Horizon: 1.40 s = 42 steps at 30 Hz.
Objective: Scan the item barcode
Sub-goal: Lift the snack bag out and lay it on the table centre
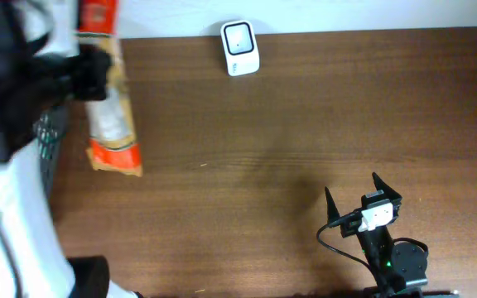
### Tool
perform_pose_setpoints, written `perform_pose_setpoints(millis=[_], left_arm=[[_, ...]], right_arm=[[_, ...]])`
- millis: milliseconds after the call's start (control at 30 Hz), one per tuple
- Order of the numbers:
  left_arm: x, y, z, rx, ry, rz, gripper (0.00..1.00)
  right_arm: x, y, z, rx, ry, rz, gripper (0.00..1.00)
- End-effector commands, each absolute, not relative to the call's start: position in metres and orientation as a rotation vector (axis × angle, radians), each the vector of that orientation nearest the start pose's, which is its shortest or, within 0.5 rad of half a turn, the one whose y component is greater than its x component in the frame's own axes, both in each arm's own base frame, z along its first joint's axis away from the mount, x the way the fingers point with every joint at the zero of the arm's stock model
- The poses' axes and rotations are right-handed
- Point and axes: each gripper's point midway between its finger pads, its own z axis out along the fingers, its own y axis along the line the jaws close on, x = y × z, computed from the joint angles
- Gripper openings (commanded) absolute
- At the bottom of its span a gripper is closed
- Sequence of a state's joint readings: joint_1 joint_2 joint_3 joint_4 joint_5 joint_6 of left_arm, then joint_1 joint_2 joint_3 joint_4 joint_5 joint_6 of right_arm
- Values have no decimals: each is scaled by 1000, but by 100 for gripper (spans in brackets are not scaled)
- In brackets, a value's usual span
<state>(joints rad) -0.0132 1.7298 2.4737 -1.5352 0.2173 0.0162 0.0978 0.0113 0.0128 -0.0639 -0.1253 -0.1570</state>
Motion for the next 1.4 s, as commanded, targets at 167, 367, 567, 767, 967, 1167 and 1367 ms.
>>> perform_pose_setpoints(millis=[167, 367, 567, 767, 967, 1167, 1367], left_arm=[[410, -138, 234, 140, 2673, -430, 0], [411, -190, 125, -228, 2680, -603, 0], [398, -226, 87, -161, 2696, -620, 0], [399, -230, 83, -1, 2694, -582, 82], [438, -172, 228, 166, 2476, -289, 99], [435, -34, 375, 21, 2187, 12, 99], [385, 154, 408, -485, 2065, 380, 99]], right_arm=[[242, 45, 159, -296, 1607, 63, 99], [242, 45, 159, -296, 1607, 63, 99], [242, 45, 159, -295, 1608, 64, 99], [242, 45, 159, -296, 1607, 63, 99], [242, 45, 159, -296, 1607, 63, 99], [242, 45, 159, -296, 1607, 63, 99], [242, 45, 159, -296, 1607, 63, 99]])
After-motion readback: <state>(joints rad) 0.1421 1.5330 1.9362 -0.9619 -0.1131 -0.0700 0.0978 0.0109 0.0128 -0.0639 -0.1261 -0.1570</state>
